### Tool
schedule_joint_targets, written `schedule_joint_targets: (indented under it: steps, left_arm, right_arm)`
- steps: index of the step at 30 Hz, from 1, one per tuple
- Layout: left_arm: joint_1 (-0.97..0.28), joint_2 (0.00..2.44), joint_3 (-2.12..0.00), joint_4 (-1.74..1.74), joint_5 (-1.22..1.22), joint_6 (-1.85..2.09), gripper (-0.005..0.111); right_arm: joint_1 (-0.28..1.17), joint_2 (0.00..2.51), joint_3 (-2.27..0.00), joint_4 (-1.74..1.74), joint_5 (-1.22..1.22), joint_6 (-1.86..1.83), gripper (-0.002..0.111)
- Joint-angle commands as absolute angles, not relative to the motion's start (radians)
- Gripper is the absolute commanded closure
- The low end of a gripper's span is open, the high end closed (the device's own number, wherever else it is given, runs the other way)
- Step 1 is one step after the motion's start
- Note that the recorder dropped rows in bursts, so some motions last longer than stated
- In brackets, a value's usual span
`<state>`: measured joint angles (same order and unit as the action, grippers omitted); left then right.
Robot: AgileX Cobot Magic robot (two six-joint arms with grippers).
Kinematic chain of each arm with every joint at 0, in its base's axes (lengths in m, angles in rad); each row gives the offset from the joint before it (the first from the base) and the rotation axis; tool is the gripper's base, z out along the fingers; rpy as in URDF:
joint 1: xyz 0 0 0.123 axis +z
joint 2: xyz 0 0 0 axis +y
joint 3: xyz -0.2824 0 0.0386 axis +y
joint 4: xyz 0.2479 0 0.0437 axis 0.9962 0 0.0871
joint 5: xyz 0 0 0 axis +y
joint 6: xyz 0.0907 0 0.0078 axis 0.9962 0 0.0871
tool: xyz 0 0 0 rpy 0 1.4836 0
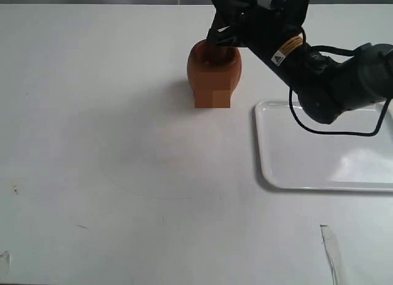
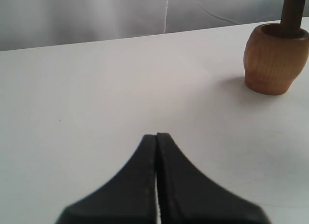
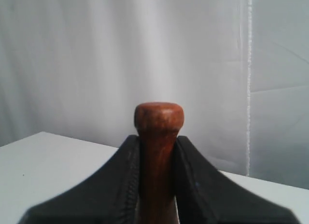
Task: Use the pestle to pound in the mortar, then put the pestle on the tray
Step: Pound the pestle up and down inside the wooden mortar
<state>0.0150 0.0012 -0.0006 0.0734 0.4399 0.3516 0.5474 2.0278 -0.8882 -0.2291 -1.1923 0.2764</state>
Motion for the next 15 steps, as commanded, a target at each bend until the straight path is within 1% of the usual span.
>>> schedule_joint_targets:
  steps: [1,6,9,13,15]
  left_arm:
    - [0.007,0.000,0.000,0.066,0.437,0.343,0.107]
    - [0.007,0.000,0.000,0.066,0.437,0.343,0.107]
    - [0.007,0.000,0.000,0.066,0.437,0.343,0.107]
    - [0.007,0.000,0.000,0.066,0.437,0.343,0.107]
    - [0.007,0.000,0.000,0.066,0.437,0.343,0.107]
  right_arm:
    - [0.543,2.075,-0.887,-0.257,-1.221,0.261,0.108]
    - [0.543,2.157,-0.887,-0.267,-1.221,0.261,0.108]
    - [0.543,2.156,-0.887,-0.238,-1.221,0.249,0.108]
    - [0.543,2.069,-0.903,-0.211,-1.221,0.210,0.108]
    - [0.543,1.980,-0.945,-0.244,-1.221,0.210,0.108]
